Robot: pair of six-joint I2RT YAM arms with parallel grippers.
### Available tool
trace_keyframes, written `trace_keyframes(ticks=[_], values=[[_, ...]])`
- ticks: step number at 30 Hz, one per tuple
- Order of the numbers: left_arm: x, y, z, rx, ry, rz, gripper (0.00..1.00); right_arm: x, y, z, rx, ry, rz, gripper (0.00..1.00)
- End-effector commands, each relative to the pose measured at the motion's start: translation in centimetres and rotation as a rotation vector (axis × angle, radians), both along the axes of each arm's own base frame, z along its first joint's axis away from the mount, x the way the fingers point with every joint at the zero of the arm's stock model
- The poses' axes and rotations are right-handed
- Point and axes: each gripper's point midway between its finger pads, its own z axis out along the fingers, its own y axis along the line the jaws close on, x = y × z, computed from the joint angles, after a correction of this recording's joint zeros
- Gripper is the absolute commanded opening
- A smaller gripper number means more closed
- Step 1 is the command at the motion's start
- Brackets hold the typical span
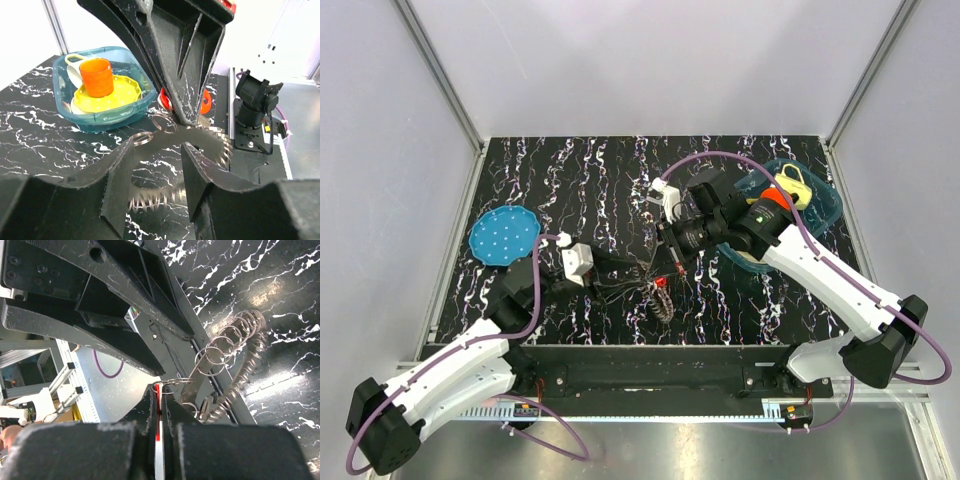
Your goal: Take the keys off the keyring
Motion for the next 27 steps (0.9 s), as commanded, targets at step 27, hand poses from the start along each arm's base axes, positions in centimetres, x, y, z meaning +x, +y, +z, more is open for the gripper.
trace_keyframes(ticks=[27], values=[[1.6,-0.5,3.8,-0.165,-0.135,0.139,0.46,-0.1,1.8,4.3,0.185,0.001,-0.001,0.0]])
